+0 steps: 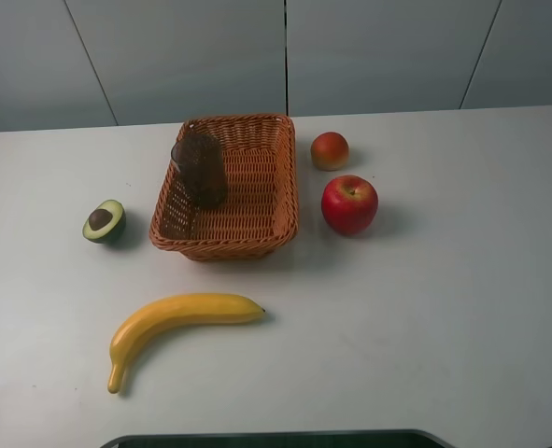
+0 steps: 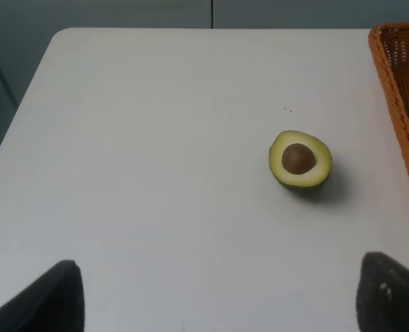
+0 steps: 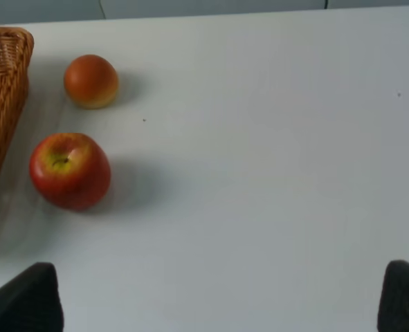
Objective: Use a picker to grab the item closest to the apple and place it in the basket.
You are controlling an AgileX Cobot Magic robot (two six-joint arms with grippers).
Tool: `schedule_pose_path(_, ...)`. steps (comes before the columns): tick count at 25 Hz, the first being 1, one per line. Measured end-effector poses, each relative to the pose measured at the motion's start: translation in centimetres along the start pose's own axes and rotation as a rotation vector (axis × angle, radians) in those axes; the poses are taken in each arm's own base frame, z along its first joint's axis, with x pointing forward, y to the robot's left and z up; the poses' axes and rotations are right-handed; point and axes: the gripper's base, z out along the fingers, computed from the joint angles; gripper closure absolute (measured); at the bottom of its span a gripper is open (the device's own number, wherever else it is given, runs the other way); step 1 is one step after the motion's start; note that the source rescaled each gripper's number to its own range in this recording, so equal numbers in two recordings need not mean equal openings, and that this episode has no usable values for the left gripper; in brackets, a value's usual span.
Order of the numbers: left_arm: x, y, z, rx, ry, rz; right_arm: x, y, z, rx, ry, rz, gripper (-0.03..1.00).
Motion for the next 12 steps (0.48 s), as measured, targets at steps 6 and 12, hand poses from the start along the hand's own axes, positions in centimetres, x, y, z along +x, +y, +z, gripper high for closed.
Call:
schedule_pose_path(6,0.0,0.0,0.0,0.000,0.000,0.000,3.4,-0.3,-1.9,-0.056,-0.075,0.009,-0.02)
schedule_pose_path(12,0.0,0.0,0.0,0.000,0.000,0.000,6.5,-0.3,-1.3,-0.098,-0.094,-0.021,-0.02)
